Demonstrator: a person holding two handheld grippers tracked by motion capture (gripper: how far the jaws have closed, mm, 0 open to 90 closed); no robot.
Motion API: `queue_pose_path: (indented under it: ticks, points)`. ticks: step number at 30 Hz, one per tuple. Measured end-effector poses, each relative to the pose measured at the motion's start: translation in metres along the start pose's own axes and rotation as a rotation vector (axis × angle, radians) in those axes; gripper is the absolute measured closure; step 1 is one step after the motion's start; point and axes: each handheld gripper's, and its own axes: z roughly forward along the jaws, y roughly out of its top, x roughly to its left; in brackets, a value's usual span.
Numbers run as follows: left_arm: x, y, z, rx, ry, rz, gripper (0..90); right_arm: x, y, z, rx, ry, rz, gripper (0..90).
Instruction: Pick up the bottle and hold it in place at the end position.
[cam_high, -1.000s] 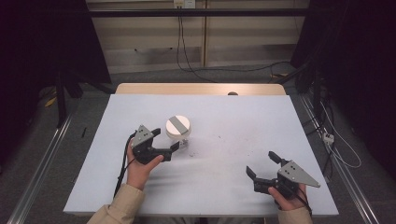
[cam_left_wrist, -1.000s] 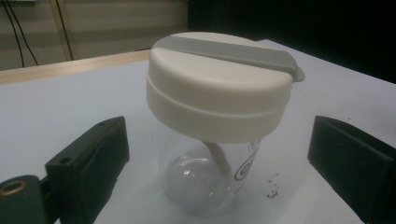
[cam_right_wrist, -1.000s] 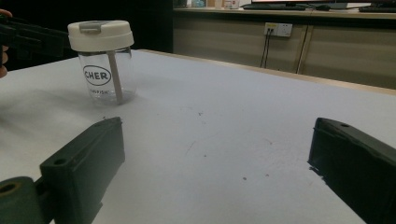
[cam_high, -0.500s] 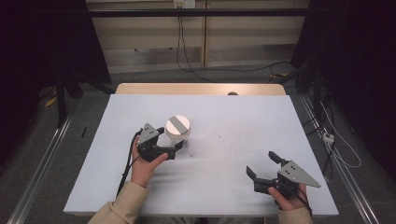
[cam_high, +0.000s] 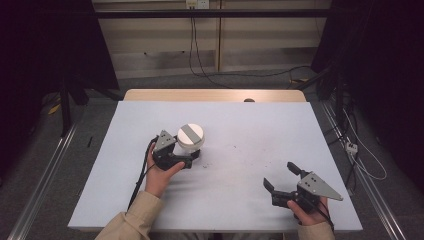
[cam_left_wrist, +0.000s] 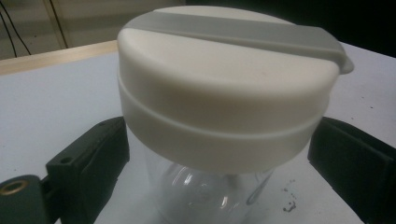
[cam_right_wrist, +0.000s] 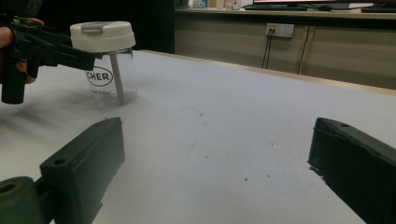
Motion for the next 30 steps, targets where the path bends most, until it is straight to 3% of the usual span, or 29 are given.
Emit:
queue_pose_path:
  ticks: [10,30]
  points:
    - [0.001,0.000,0.014,0.032,0.013,0.019,5.3,-0.001,0.000,0.000,0.001,0.000,0.004,3.2]
    - [0.001,-0.001,0.020,0.020,0.027,0.024,11.7,-0.001,0.000,0.001,0.006,-0.002,0.004,3.3]
